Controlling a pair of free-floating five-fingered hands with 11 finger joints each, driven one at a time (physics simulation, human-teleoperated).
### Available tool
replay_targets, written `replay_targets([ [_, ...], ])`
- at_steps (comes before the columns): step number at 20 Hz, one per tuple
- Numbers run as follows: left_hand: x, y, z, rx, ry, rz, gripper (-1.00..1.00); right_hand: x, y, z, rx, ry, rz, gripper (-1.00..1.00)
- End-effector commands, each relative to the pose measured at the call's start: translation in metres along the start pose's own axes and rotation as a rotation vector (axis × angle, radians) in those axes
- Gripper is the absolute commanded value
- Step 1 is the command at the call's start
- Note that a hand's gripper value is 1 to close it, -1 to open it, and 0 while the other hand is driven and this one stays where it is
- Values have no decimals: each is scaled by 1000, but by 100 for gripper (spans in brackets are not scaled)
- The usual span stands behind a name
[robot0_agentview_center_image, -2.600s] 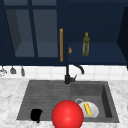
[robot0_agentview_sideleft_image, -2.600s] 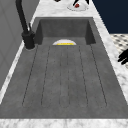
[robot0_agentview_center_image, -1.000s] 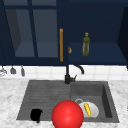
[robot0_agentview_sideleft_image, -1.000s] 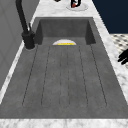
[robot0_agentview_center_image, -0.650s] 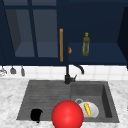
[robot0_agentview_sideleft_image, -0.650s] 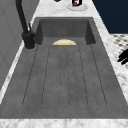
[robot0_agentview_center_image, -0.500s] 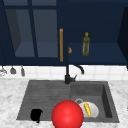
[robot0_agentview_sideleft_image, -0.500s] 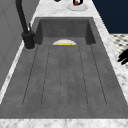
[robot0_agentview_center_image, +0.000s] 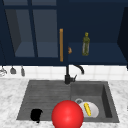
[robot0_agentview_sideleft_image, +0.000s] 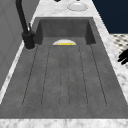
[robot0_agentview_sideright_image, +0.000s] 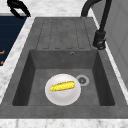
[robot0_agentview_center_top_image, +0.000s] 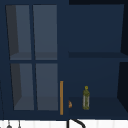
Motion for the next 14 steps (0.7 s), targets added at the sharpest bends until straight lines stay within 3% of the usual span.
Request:
replay_targets([
  [1,0,0,0,0,0,0,0,18,-24,18,-30,20,-27,100],
  [6,0,0,0,0,0,0,0,43,-40,35,-19,19,-41,100],
  [14,0,0,0,0,0,0,0,97,-40,62,-41,-4,-35,100],
])
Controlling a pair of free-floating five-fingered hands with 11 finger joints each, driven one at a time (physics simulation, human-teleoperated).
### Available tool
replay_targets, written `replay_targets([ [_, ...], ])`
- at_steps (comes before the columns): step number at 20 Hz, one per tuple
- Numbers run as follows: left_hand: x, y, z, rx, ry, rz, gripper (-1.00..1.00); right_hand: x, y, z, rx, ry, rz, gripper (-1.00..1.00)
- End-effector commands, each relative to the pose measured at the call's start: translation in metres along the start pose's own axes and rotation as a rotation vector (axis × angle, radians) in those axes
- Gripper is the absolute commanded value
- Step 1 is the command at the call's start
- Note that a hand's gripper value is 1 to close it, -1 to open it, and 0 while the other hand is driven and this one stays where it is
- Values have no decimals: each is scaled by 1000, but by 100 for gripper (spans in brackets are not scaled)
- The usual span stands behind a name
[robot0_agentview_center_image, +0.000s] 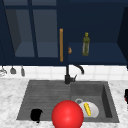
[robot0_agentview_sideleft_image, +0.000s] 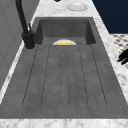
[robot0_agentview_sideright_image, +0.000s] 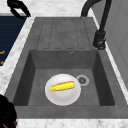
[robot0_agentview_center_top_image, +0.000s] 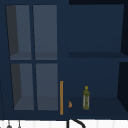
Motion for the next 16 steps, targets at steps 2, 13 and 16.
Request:
replay_targets([
  [2,0,0,0,0,0,0,0,35,2,15,3,-9,-32,100],
  [13,0,0,0,0,0,0,0,111,-5,43,19,-15,-54,100],
  [16,0,0,0,0,0,0,0,135,-5,50,19,-20,-52,100],
])
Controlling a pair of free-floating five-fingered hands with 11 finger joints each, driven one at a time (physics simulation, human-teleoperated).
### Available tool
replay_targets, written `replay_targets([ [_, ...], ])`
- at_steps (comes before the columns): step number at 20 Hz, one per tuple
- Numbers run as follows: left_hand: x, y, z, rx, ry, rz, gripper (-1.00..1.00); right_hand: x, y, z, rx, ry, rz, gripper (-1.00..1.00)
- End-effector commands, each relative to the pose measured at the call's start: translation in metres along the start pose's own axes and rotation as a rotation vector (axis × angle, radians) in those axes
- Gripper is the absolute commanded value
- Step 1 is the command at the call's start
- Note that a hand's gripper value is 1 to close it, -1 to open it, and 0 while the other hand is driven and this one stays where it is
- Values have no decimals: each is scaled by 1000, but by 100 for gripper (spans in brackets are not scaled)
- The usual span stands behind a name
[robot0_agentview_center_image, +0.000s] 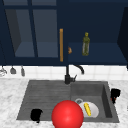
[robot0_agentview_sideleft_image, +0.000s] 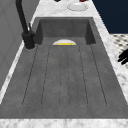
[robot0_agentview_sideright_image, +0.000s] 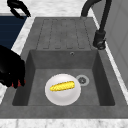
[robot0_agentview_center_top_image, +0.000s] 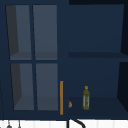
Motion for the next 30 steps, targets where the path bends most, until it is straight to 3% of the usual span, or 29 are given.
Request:
replay_targets([
  [1,0,0,0,0,0,0,0,30,0,8,9,-10,-28,100],
  [8,0,0,0,0,0,0,0,86,5,15,6,-6,-17,100],
  [11,0,0,0,0,0,0,0,112,13,8,1,-7,-19,100],
  [16,0,0,0,0,0,0,0,152,35,-13,-19,8,18,100],
  [18,0,0,0,0,0,0,0,160,51,-23,-19,0,43,100],
  [27,0,0,0,0,0,0,0,157,98,-65,7,-156,48,100],
  [30,0,0,0,0,0,0,0,157,107,-82,6,-178,51,100],
])
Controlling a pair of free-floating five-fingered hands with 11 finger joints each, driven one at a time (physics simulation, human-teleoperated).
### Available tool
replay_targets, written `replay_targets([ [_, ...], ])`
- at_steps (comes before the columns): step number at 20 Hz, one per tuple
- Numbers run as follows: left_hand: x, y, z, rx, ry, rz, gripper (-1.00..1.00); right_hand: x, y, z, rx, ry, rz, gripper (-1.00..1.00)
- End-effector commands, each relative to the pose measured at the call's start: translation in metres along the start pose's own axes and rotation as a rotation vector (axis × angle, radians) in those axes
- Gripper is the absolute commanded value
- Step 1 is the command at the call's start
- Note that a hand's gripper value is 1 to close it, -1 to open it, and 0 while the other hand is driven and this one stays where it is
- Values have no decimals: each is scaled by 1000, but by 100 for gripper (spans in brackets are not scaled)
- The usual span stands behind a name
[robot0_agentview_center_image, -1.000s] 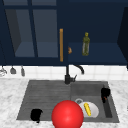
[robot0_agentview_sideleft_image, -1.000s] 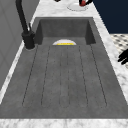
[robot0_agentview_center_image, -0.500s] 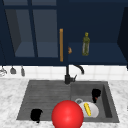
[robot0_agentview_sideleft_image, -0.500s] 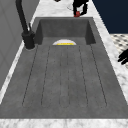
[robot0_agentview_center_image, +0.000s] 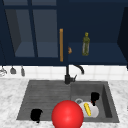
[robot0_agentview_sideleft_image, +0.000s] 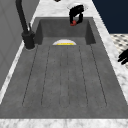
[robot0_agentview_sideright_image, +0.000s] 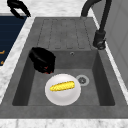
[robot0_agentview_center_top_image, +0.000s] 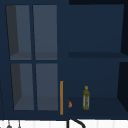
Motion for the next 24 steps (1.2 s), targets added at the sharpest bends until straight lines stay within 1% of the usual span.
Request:
replay_targets([
  [1,0,0,0,0,0,0,0,-6,12,-23,12,-43,62,100],
  [4,0,0,0,0,0,0,0,-11,25,-42,10,-42,50,100],
  [5,0,0,0,0,0,0,0,-9,29,-48,6,-29,49,100],
  [7,0,0,0,0,0,0,0,-3,45,-64,12,-15,65,100],
  [10,0,0,0,0,0,0,0,4,62,-86,7,-12,84,100],
  [12,0,0,0,0,0,0,0,5,77,-92,-3,-8,86,100],
  [15,0,0,0,0,0,0,0,8,100,-94,-19,11,74,100],
  [17,0,0,0,0,0,0,0,6,111,-102,-25,4,66,100],
  [19,0,0,0,0,0,0,0,5,122,-107,-25,-4,70,100],
  [21,0,0,0,0,0,0,0,-1,129,-118,-25,-36,78,100],
  [24,0,0,0,0,0,0,0,-5,141,-131,-15,-58,77,100],
])
